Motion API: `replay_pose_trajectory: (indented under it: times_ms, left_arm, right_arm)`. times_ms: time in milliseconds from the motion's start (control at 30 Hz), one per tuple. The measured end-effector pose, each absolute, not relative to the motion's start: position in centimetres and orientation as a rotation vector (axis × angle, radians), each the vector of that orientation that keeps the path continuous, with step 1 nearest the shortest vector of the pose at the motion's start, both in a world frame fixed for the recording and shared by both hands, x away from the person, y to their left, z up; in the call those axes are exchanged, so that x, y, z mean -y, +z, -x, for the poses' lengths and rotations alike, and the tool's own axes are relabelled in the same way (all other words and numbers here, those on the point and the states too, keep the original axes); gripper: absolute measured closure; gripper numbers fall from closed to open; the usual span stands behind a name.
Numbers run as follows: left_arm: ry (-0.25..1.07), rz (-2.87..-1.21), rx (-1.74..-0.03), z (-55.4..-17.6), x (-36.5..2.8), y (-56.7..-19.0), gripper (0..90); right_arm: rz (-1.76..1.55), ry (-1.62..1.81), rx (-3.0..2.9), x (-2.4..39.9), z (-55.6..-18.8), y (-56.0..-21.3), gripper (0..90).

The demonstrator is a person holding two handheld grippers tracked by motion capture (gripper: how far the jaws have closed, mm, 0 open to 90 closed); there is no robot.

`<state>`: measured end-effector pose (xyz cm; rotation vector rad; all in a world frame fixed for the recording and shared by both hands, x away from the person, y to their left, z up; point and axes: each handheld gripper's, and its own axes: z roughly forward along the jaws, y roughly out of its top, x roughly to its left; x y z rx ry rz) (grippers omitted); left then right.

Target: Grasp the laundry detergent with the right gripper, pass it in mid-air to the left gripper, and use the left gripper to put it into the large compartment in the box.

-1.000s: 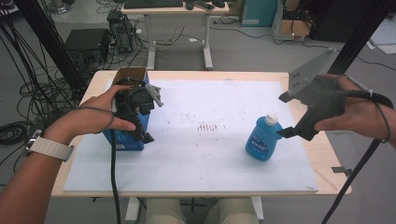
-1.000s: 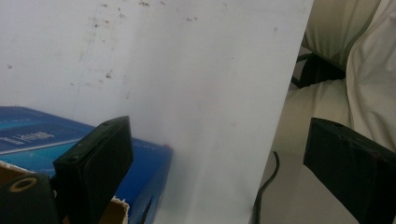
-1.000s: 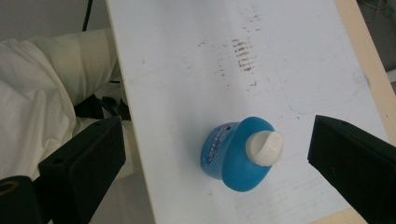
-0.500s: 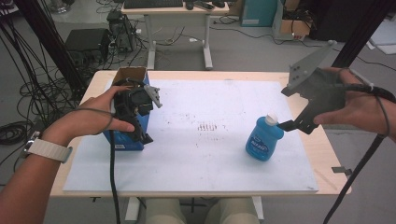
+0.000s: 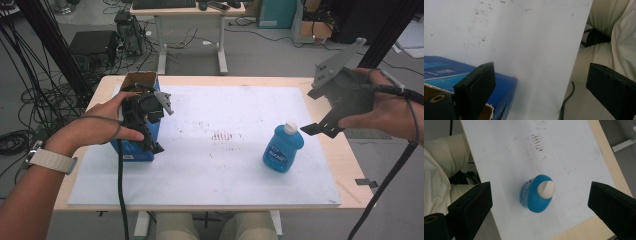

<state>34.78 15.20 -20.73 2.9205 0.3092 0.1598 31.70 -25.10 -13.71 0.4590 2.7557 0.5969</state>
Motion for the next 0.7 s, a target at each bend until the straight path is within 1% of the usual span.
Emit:
replay_pose_trajectory:
  times_ms: [700]
  left_arm:
    - [0.156,-2.922,-0.293,-35.1,-14.7,-21.1,9.6]
  right_arm:
    - [-0.633,0.579,-2.744,26.8,-32.5,-14.9,7.0]
